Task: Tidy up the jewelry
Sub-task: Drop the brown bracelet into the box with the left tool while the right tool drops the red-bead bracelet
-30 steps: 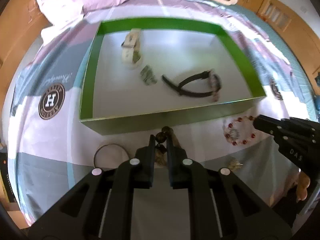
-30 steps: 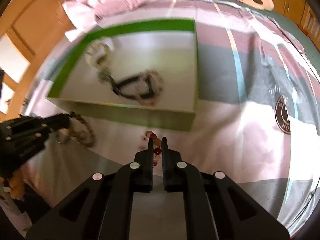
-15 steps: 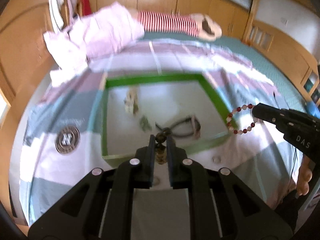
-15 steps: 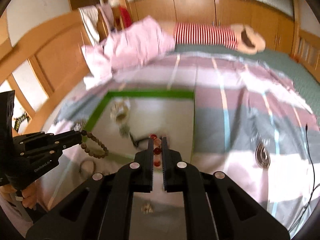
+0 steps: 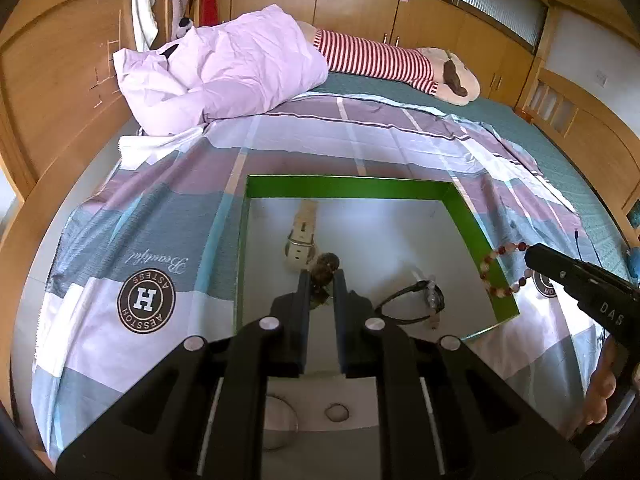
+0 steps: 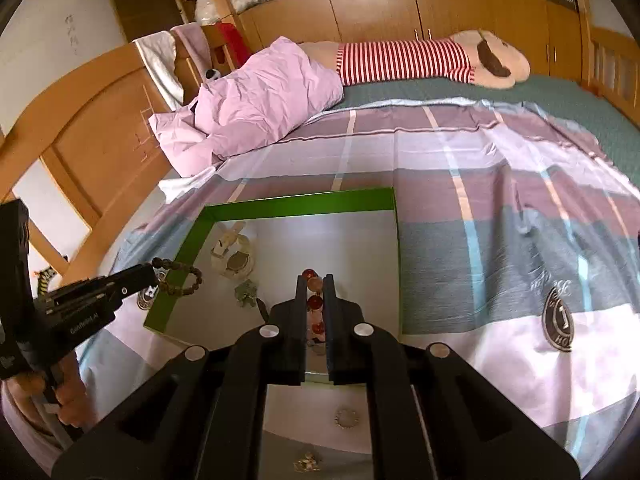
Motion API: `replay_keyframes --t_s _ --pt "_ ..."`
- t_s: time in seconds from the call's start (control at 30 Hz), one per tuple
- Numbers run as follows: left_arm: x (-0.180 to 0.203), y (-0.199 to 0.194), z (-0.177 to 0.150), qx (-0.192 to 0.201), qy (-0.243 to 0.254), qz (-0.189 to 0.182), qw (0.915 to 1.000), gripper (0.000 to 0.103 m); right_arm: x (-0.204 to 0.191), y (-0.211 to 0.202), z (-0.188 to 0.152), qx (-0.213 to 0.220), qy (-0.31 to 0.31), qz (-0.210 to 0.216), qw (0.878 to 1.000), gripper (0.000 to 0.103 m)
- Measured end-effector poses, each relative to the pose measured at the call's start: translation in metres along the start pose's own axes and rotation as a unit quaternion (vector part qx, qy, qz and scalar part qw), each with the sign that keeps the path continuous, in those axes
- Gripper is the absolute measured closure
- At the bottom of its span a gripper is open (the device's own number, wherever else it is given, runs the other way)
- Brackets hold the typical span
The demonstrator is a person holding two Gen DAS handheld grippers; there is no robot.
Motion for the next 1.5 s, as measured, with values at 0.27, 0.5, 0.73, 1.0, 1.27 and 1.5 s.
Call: replay_keyframes --t_s 0.27,0.5,0.73,1.0,1.27,1.5 --pt "-0.005 0.021 -0.002 -0.019 -0.003 0.013 0.9997 0.092 -0.002 0.021 -0.003 -0.009 -0.006 -0.024 1.0 0.095" --pt "-0.005 0.036 -0.007 -0.039 -0.006 0.015 0.9991 0.092 0.004 0.031 -0.003 -0.014 -0.005 -0.041 0.999 0.095" --pt "0.0 0.038 -0.008 -0.042 0.003 0.015 0.999 0.092 0.016 0.038 -0.006 -0.025 0.005 -0.053 0.998 0.095" --pt "0.002 0.04 -0.01 -0.045 0.007 0.016 0.9988 0.092 0.017 0.044 -0.01 -0.034 0.001 -0.07 0.997 0.095" --pt "0.005 0.039 -0.01 -0.045 0.015 0.019 0.9987 0.092 0.018 0.047 -0.013 -0.037 -0.002 -0.077 0.996 0.095" --pt "0.002 0.04 -0.012 -0.054 0.01 0.022 0.9983 0.085 0.018 0.038 -0.013 -0.031 0.009 -0.069 0.997 0.062"
Point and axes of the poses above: each gripper's, at about its wrist camera, not at the fingertips, and y roughly the way its jaws point, x to its right, z to its top, the point moved 3 cm from there along y, roughly the way its jaws point, and after that the axes turned 13 degrees about y, right-handed, at the moved point
